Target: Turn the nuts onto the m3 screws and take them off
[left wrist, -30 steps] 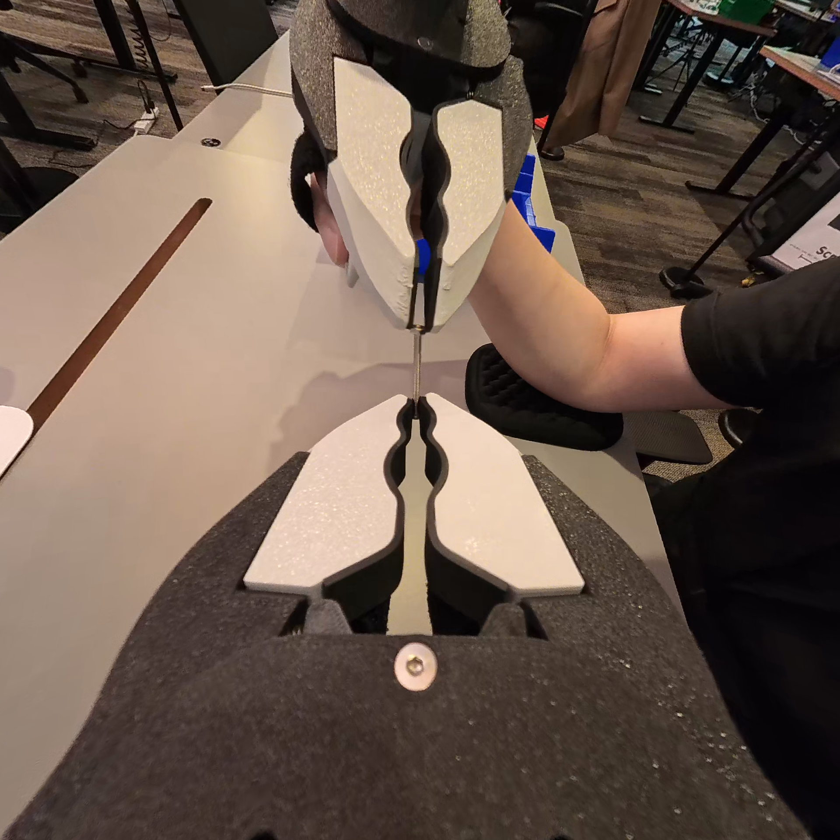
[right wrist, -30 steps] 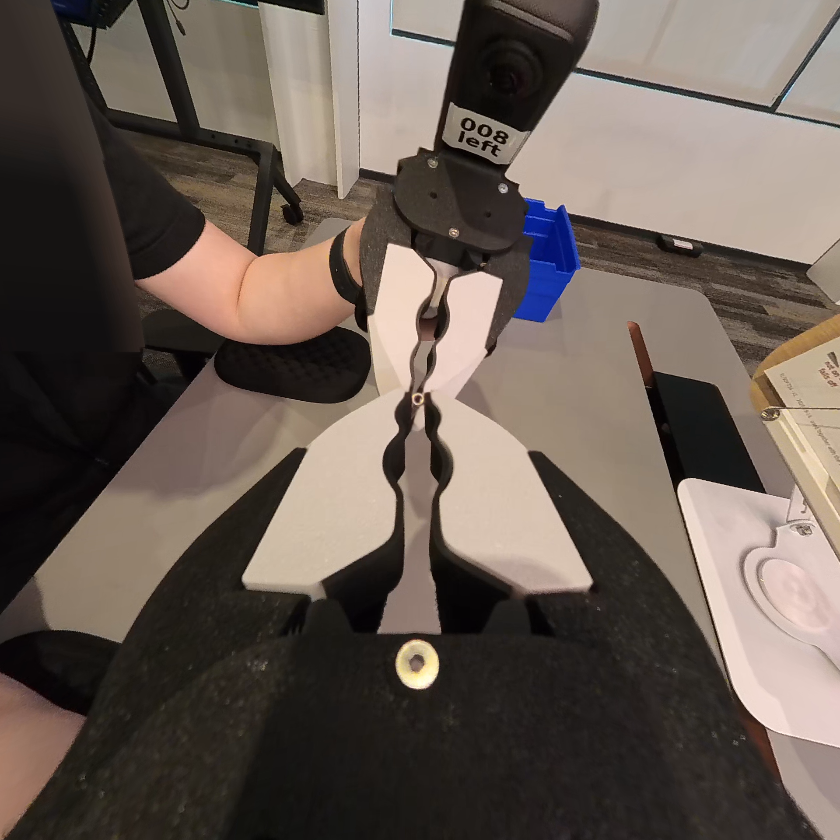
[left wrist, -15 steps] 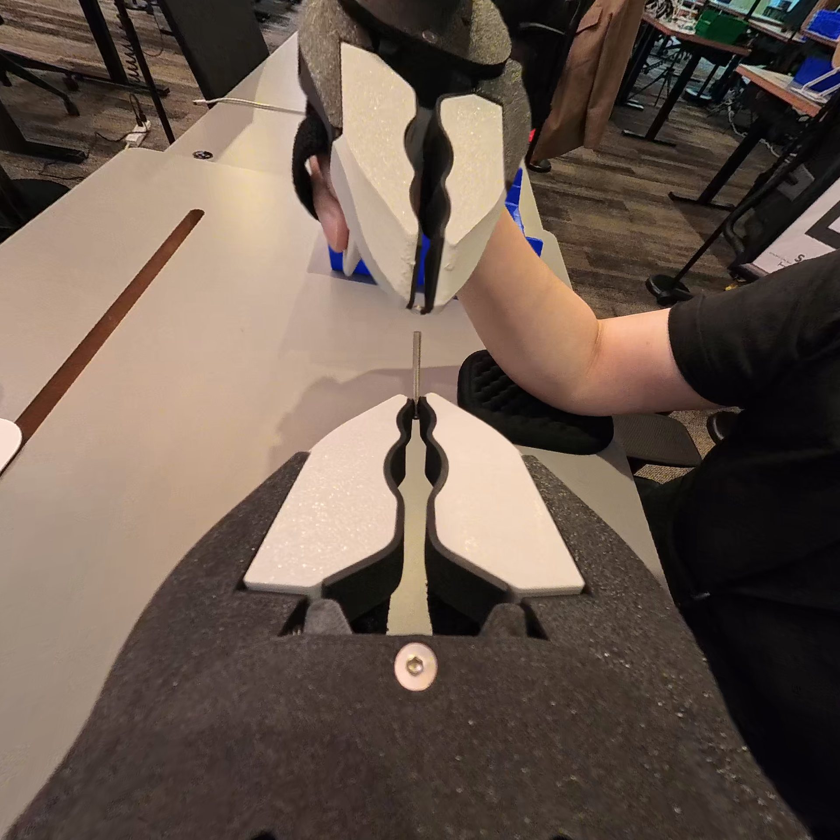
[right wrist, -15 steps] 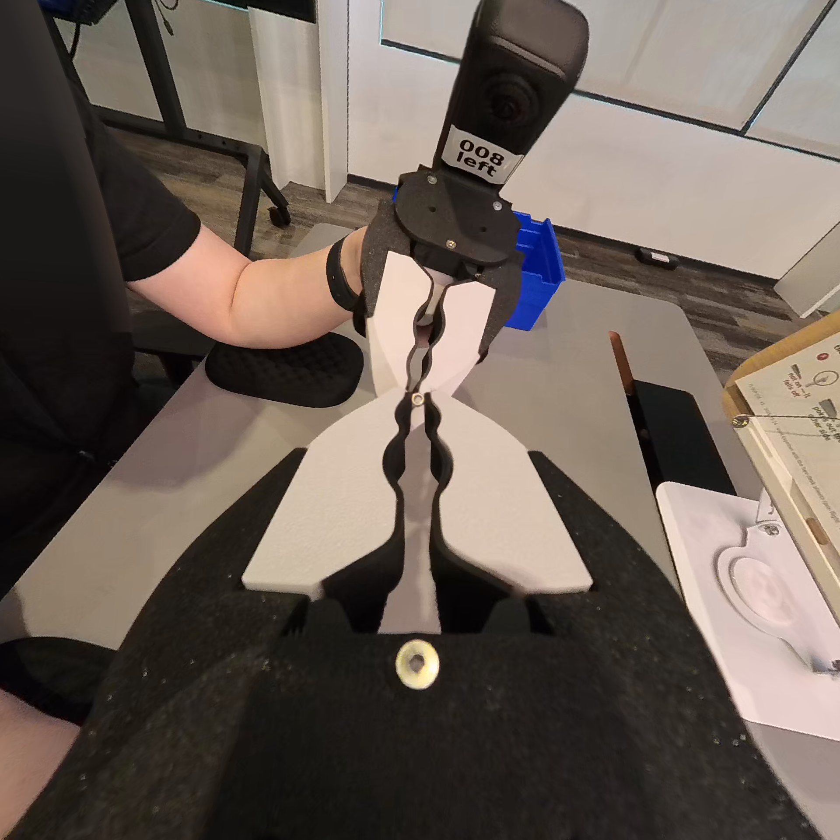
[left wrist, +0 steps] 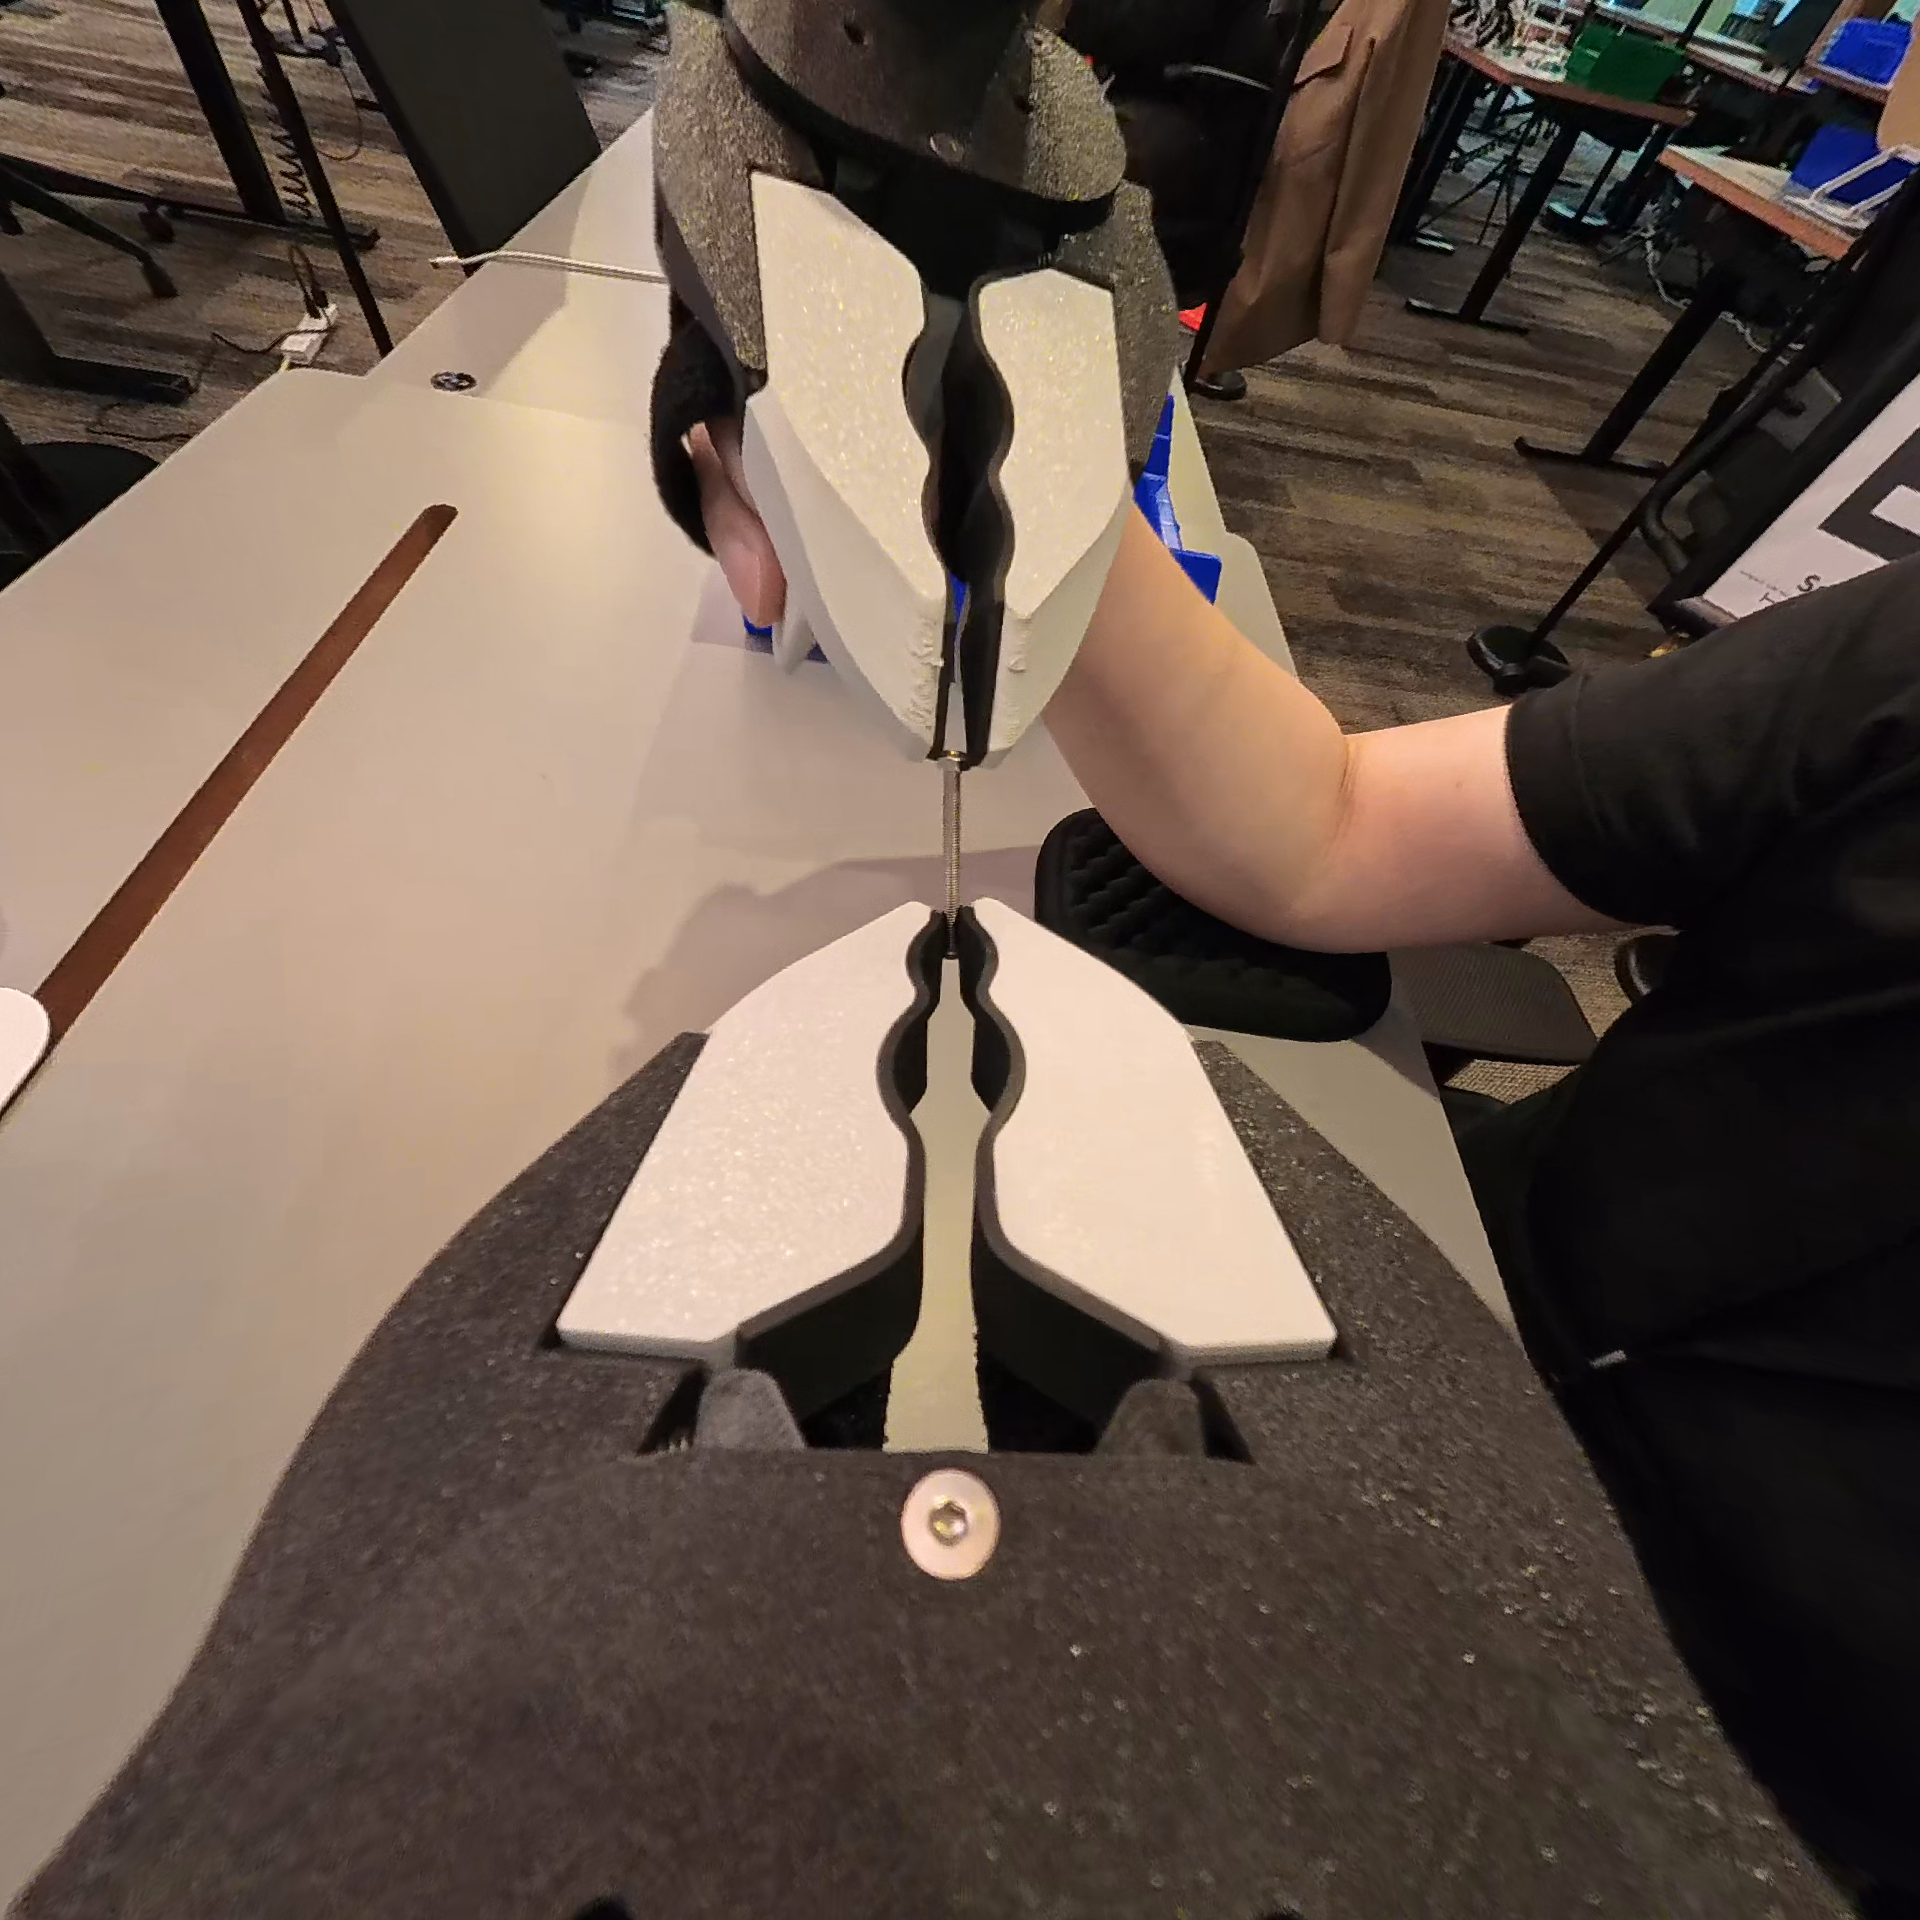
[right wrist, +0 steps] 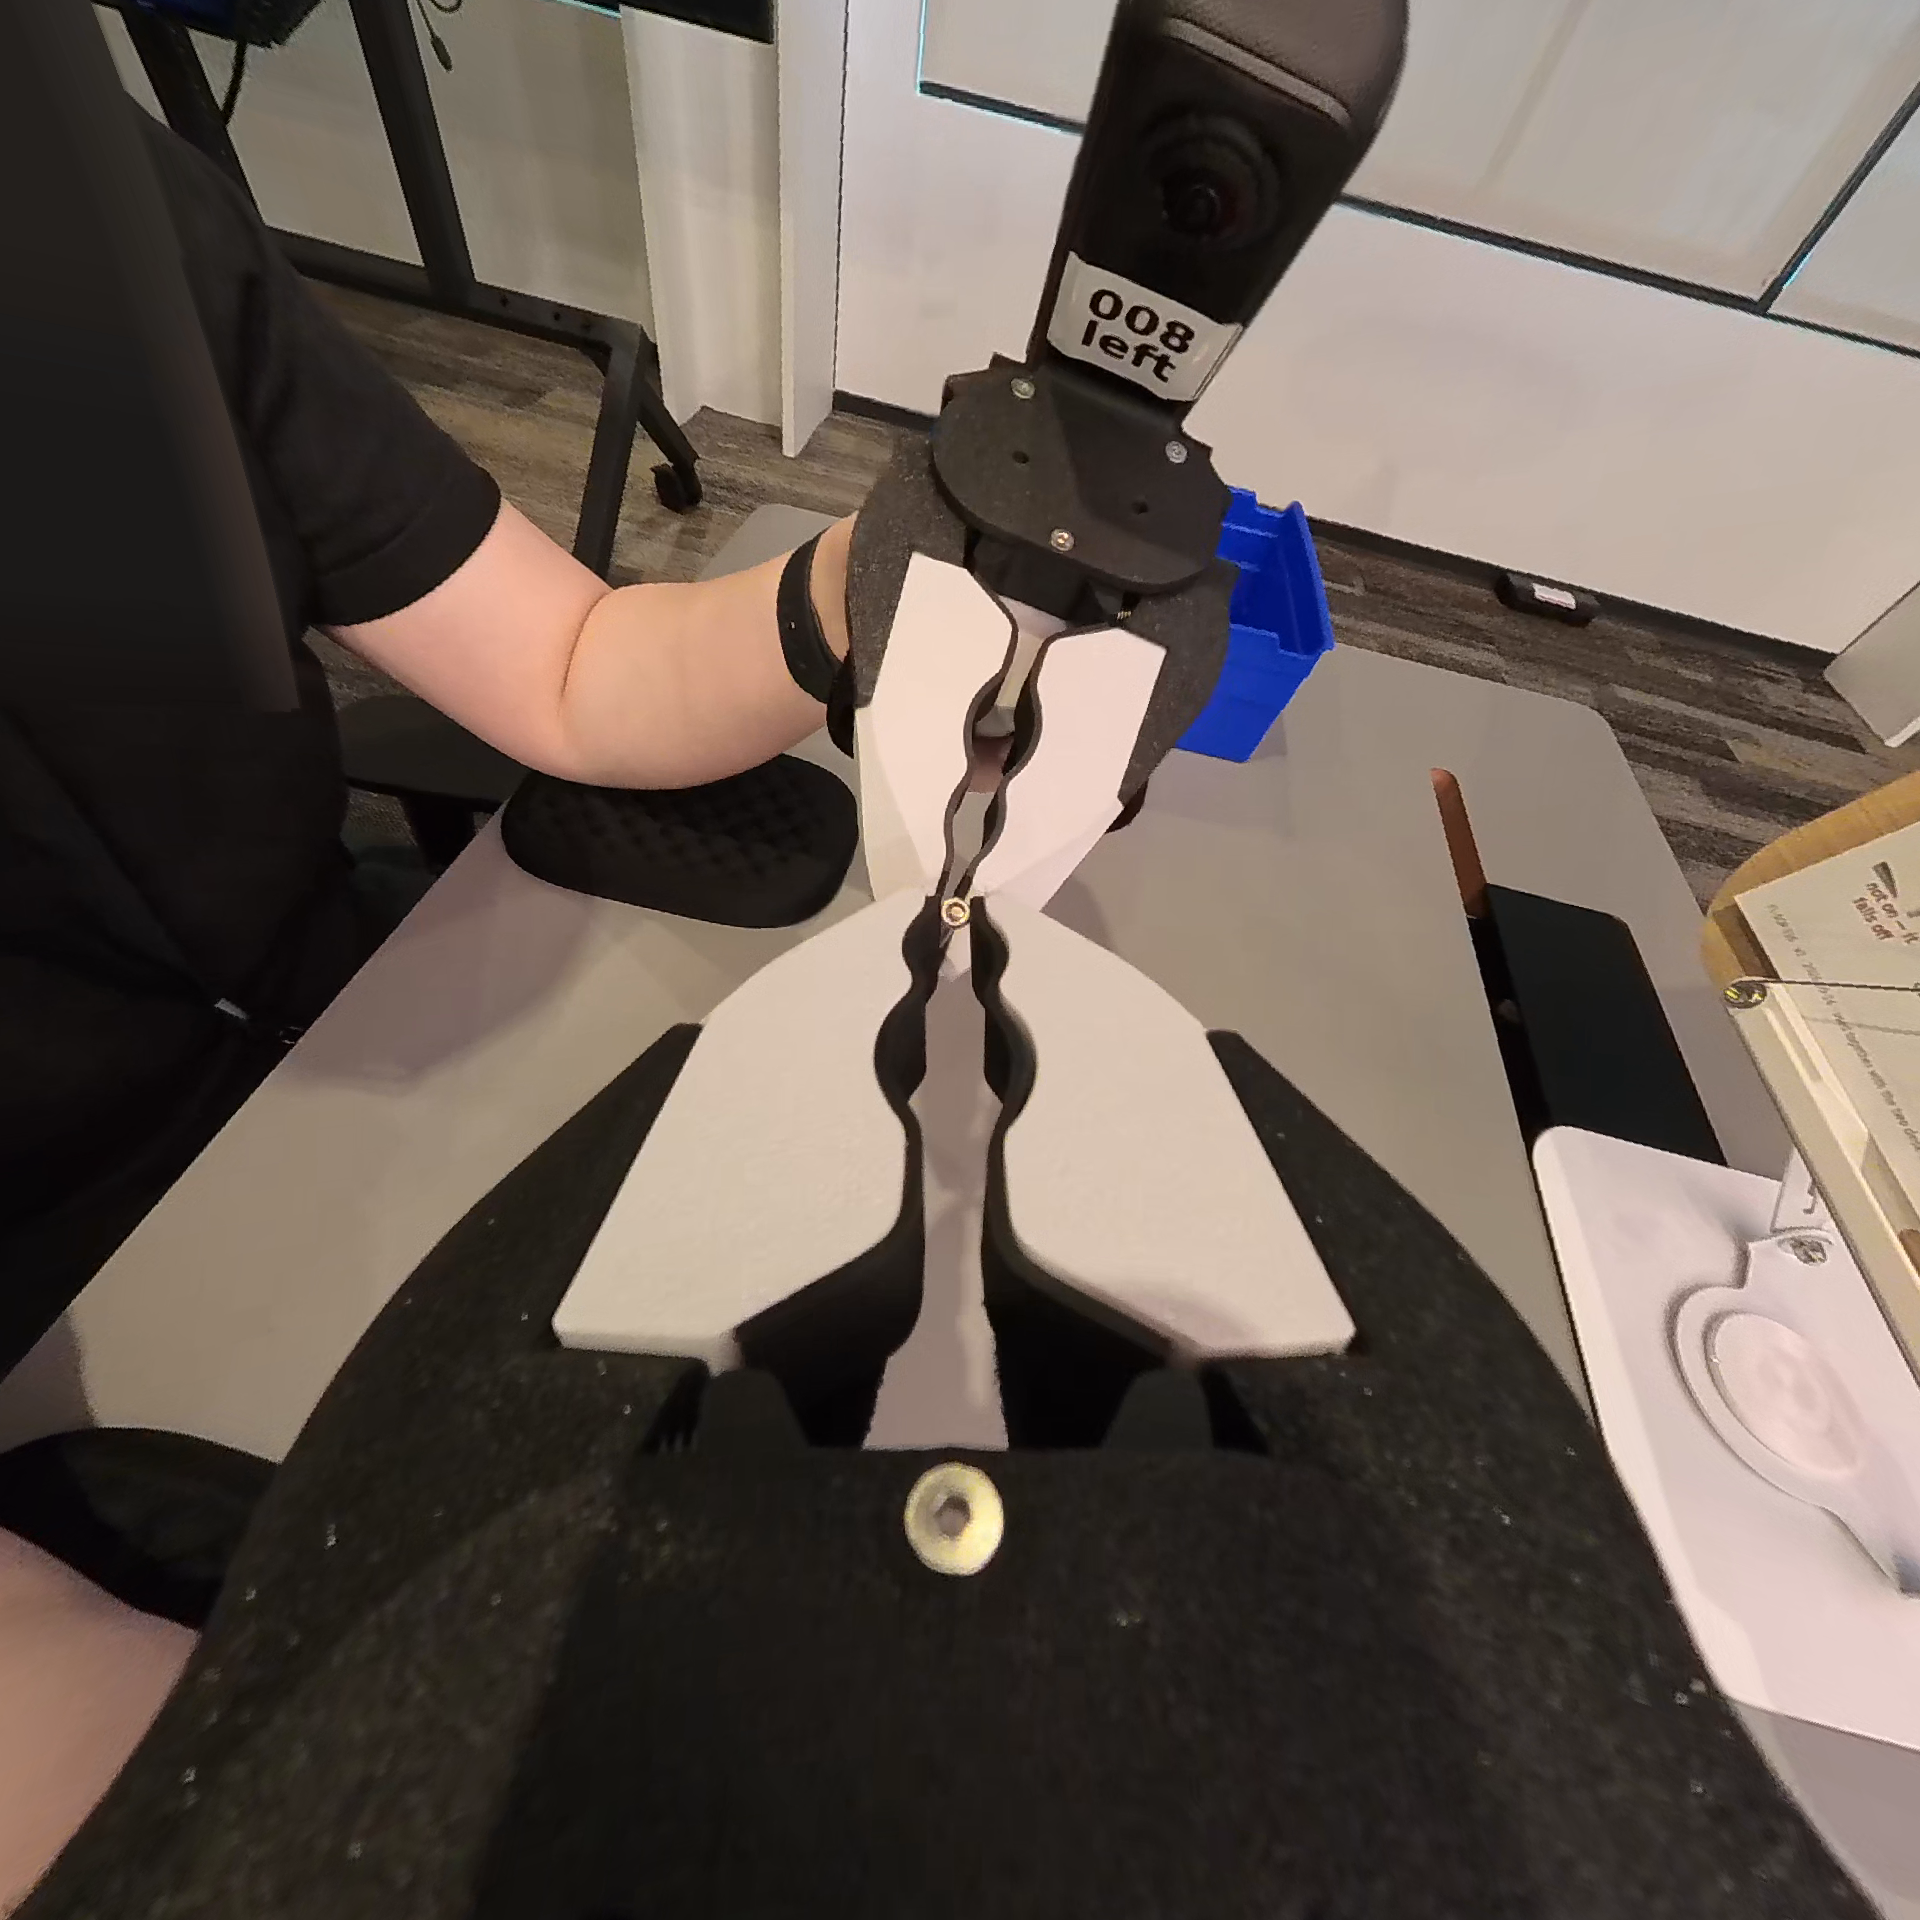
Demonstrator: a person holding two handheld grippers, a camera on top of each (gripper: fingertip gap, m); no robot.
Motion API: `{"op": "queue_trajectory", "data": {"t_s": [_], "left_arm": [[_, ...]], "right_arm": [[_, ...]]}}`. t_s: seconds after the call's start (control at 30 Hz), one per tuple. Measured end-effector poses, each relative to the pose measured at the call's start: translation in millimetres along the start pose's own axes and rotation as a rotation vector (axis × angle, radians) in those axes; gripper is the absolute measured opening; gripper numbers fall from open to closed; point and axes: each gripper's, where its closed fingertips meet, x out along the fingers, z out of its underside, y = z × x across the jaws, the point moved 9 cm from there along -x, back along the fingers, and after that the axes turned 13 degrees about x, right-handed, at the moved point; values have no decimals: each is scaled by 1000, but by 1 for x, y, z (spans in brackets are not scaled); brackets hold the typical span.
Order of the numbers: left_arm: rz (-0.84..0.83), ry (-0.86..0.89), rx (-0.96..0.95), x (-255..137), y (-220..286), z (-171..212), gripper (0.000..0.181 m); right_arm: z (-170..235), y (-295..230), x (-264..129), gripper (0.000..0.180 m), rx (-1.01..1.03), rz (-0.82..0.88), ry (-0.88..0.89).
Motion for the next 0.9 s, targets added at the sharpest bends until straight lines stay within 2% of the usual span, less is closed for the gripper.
{"op": "queue_trajectory", "data": {"t_s": [0.9], "left_arm": [[-253, -10, -46, -14, -9, -6, 2]], "right_arm": [[-17, 12, 7, 5, 242, 225, 27]]}}
